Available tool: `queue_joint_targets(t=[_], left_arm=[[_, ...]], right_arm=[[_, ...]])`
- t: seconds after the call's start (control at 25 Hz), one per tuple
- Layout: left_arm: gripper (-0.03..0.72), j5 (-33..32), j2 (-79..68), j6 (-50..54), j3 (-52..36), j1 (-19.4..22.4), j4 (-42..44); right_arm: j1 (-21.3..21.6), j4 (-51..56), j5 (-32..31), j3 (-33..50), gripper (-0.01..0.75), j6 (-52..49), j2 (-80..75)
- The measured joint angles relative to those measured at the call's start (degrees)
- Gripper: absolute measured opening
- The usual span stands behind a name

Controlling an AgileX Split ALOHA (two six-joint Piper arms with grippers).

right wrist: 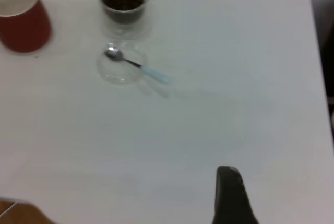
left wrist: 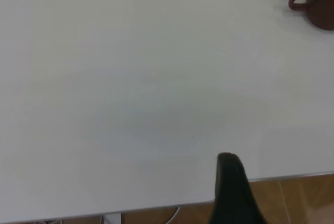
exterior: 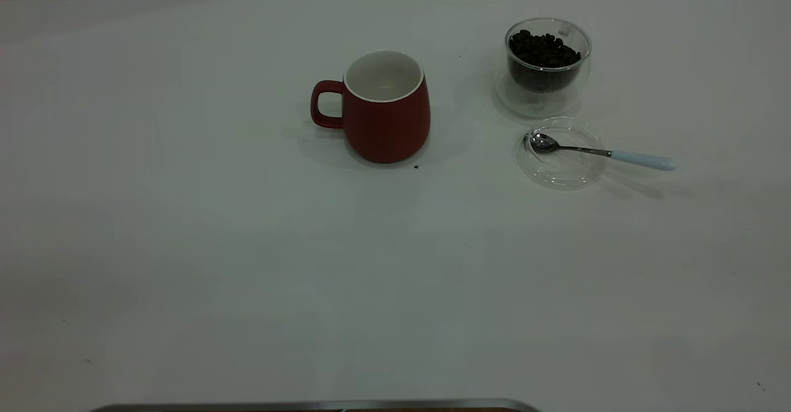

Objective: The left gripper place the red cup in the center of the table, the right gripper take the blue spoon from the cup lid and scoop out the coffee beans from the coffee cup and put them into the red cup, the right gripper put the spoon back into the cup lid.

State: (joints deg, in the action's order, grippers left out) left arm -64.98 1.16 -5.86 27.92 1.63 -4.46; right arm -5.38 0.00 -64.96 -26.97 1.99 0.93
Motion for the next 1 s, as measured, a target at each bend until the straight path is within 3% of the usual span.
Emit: queue_joint_targets(t=[1.0], left_arm=[[0.533, 0.0, 0.0, 0.0, 0.0, 0.0, 0.0]], right_arm=[[0.4, 0.0, 0.0, 0.0, 0.496, 1.0, 0.0]])
